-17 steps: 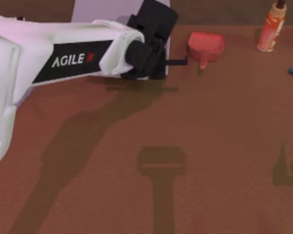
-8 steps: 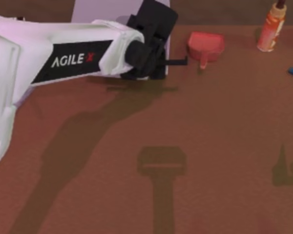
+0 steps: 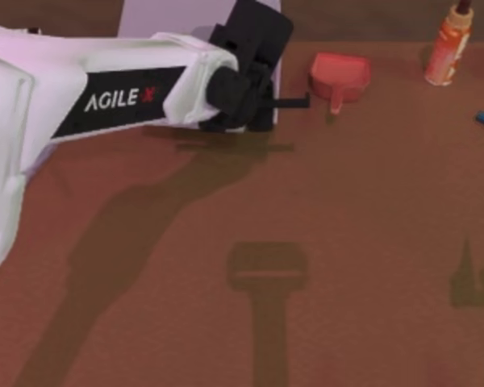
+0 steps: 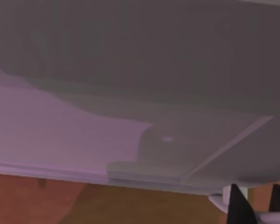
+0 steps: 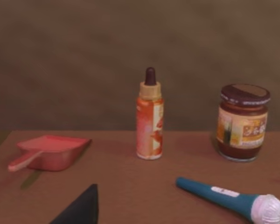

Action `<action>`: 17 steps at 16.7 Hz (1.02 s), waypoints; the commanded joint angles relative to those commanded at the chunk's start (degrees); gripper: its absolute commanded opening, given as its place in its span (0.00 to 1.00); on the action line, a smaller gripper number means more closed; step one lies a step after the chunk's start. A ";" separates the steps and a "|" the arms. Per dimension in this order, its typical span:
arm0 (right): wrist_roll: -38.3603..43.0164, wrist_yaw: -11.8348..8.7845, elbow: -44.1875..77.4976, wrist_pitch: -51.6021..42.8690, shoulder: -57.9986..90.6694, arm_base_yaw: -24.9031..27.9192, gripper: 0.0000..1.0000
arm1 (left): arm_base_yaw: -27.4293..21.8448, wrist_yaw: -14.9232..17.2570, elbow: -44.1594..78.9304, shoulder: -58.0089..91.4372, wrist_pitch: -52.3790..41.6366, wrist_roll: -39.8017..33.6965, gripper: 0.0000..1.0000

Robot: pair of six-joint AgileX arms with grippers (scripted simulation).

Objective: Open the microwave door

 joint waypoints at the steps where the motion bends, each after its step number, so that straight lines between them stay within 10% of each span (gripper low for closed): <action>1: 0.00 0.00 0.00 0.00 0.00 0.00 1.00 | 0.00 0.00 0.00 0.00 0.00 0.00 0.00; 17: 0.00 0.00 0.00 0.00 0.00 0.00 1.00 | 0.45 2.32 -4.33 -2.58 2.74 3.25 0.00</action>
